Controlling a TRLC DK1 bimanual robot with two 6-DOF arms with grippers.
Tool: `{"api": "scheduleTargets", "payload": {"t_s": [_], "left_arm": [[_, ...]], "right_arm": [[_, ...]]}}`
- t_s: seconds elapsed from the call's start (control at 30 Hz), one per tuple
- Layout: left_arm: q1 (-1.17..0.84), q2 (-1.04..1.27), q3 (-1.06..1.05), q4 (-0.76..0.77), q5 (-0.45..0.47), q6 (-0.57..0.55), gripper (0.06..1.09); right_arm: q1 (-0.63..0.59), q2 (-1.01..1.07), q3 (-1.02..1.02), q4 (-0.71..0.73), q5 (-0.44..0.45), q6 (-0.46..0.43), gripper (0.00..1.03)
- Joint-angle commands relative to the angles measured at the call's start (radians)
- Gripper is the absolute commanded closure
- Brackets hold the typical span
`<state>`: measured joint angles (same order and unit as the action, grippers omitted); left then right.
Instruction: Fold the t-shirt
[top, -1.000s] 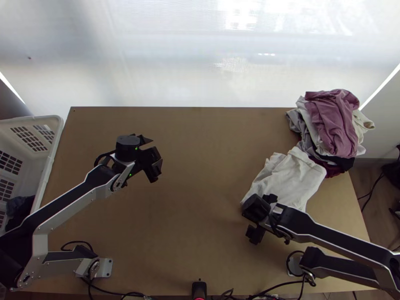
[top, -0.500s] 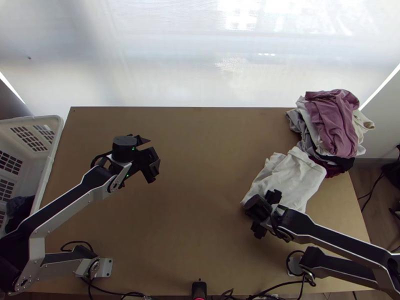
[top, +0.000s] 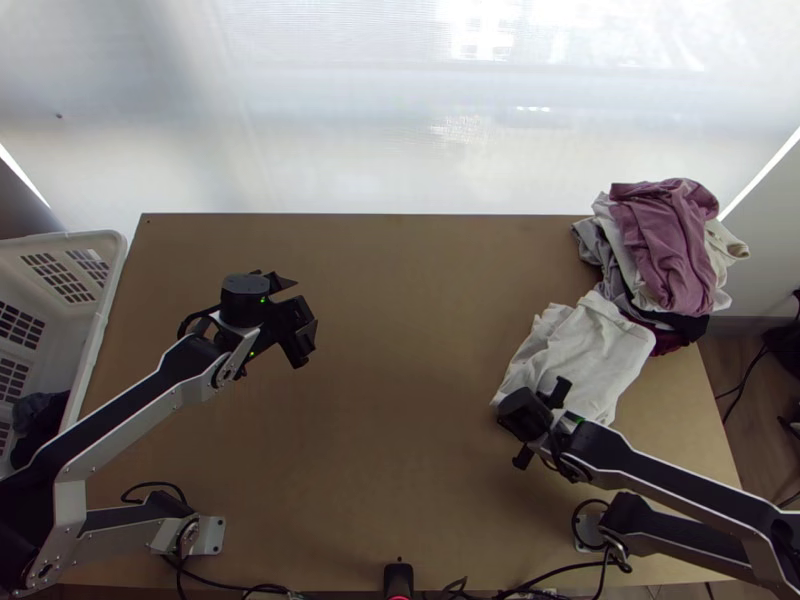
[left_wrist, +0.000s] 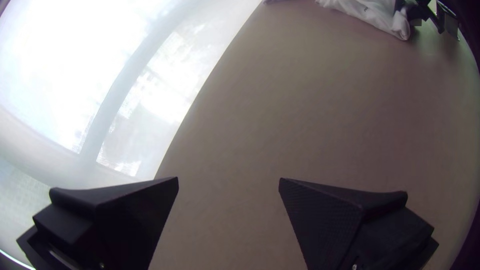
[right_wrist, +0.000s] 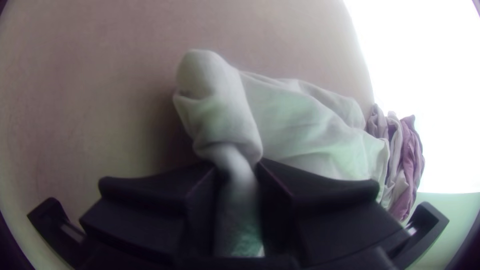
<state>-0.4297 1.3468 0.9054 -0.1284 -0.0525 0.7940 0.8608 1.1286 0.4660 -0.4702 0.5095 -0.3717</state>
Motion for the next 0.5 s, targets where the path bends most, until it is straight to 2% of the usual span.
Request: {"api": "scheduleTargets", "payload": {"t_s": [0.0, 0.13, 0.2, 0.27, 0.47], "left_arm": [[0.005, -0.009, -0.003, 0.001, 0.0, 0.001, 0.11], [0.009, -0.011, 0.0, 0.001, 0.0, 0.001, 0.11], [0.011, -0.011, 0.0, 0.001, 0.0, 0.002, 0.11], [0.011, -0.011, 0.001, 0.001, 0.0, 0.002, 0.11], [0.011, -0.005, 0.013, 0.001, 0.0, 0.002, 0.11]], "right_arm": [[-0.028, -0.053, -0.009, 0.01, -0.035, -0.029, 1.0], [-0.011, -0.138, 0.092, -0.183, -0.129, -0.026, 1.0], [-0.029, -0.167, 0.18, -0.301, -0.216, -0.016, 1.0], [-0.066, -0.216, 0.253, -0.338, -0.316, -0.019, 1.0], [-0.059, -0.228, 0.476, -0.513, -0.393, -0.027, 1.0]]}}
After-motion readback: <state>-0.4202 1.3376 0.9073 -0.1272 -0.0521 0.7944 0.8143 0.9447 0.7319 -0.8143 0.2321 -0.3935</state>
